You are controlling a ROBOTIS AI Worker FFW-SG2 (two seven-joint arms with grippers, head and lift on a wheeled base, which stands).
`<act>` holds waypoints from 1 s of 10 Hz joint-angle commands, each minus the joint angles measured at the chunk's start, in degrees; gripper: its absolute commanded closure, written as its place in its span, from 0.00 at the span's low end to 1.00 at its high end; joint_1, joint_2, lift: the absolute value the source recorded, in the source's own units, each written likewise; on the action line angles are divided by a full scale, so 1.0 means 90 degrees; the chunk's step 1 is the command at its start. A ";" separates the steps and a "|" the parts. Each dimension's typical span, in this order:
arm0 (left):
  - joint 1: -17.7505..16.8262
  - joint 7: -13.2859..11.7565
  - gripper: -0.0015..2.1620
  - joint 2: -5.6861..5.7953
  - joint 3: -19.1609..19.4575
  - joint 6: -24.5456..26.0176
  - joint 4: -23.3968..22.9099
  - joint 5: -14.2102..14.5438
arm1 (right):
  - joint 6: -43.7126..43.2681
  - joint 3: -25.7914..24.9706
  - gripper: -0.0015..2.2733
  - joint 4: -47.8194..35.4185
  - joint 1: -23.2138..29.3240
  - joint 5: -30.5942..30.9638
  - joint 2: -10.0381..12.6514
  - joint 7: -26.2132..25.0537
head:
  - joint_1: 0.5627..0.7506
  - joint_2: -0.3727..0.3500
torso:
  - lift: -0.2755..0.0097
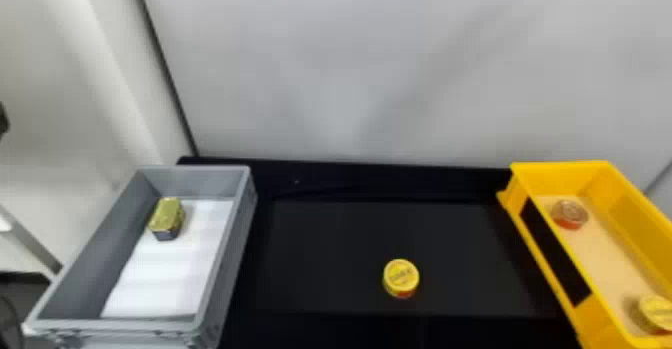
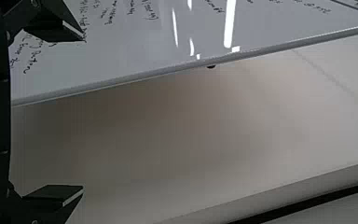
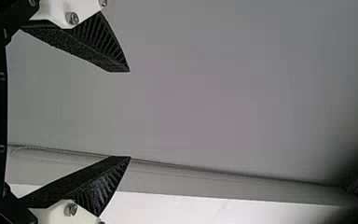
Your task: Pick up the round yellow can and place it in the yellow rectangular box
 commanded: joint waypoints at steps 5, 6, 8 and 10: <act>-0.0003 0.0005 0.06 -0.0017 -0.0013 -0.0004 0.0001 -0.0017 | -0.0316 -0.0012 0.05 0.0010 -0.0001 0.1051 -0.0016 0.0713 | 0.70 0.53 | 0.65; -0.0003 0.0005 0.06 -0.0017 -0.0013 -0.0004 0.0011 -0.0017 | -0.0433 0.0018 0.06 0.0020 0.0018 0.1051 -0.0016 0.0723 | 0.70 0.53 | 0.65; -0.0003 0.0005 0.06 -0.0017 -0.0023 -0.0004 0.0031 -0.0017 | -0.0814 0.0525 0.06 0.0283 0.0038 0.0963 -0.0007 0.0889 | 0.70 0.53 | 0.65; -0.0013 0.0005 0.06 -0.0017 -0.0043 -0.0004 0.0050 -0.0017 | -0.1225 0.1316 0.06 0.0527 0.0233 0.1207 0.0003 0.0733 | 0.70 0.53 | 0.65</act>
